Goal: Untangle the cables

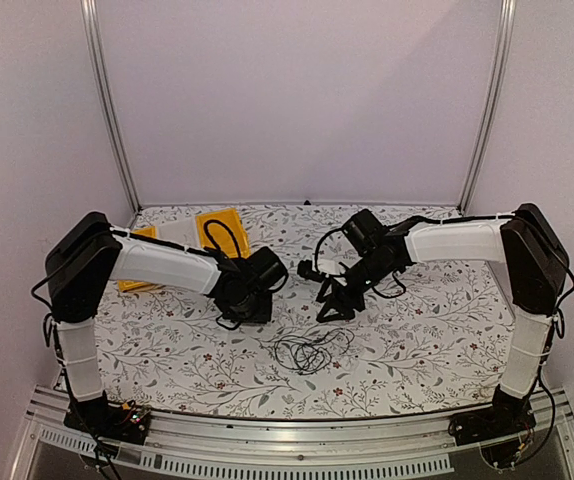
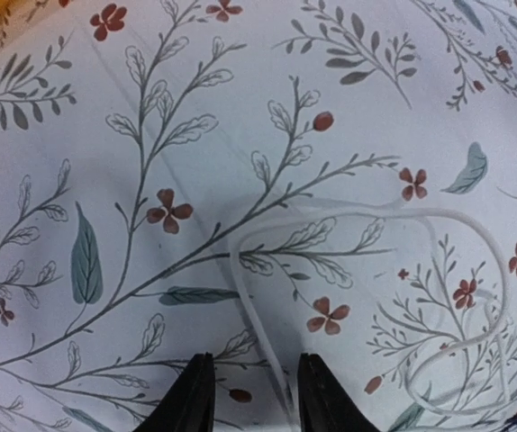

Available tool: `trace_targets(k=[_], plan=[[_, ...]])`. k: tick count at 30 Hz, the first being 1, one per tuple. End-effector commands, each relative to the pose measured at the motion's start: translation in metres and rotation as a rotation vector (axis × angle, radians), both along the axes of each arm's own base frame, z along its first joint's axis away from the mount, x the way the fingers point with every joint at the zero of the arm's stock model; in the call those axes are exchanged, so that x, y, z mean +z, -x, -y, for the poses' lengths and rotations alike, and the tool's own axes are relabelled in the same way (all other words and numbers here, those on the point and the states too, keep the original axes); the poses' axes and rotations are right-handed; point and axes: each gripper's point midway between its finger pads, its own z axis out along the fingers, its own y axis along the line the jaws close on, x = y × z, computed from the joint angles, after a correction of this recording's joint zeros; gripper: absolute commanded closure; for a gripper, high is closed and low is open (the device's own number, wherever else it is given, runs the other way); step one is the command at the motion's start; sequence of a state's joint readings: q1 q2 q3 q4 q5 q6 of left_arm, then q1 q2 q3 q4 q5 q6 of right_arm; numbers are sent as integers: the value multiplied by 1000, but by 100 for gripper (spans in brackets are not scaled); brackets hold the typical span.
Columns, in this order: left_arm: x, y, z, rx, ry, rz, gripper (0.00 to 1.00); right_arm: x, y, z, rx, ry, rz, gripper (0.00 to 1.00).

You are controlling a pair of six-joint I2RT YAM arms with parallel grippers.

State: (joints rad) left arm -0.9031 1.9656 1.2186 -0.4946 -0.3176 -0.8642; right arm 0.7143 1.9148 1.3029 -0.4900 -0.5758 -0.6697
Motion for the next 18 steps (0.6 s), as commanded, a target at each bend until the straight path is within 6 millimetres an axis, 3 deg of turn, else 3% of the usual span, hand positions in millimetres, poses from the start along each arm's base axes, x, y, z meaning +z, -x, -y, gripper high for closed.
trace_targets(k=[1, 4, 7, 10, 14, 18], plan=[[-11, 0, 11, 0, 46, -37, 77, 5, -3, -5, 8, -6, 7, 37], [-17, -2, 11, -4, 40, -42, 100, 3, -2, -4, 8, 1, 3, 37], [-6, -8, 15, -30, 52, 7, 100, 5, -3, -5, 6, -4, 7, 37], [36, -23, 19, -77, 69, 134, 100, 11, -5, -8, -4, -27, 4, 37], [107, -28, 35, -189, 154, 349, 100, 24, -6, -14, -24, -67, -14, 34], [153, -25, 34, -208, 253, 482, 100, 49, -8, -22, -48, -143, -45, 29]])
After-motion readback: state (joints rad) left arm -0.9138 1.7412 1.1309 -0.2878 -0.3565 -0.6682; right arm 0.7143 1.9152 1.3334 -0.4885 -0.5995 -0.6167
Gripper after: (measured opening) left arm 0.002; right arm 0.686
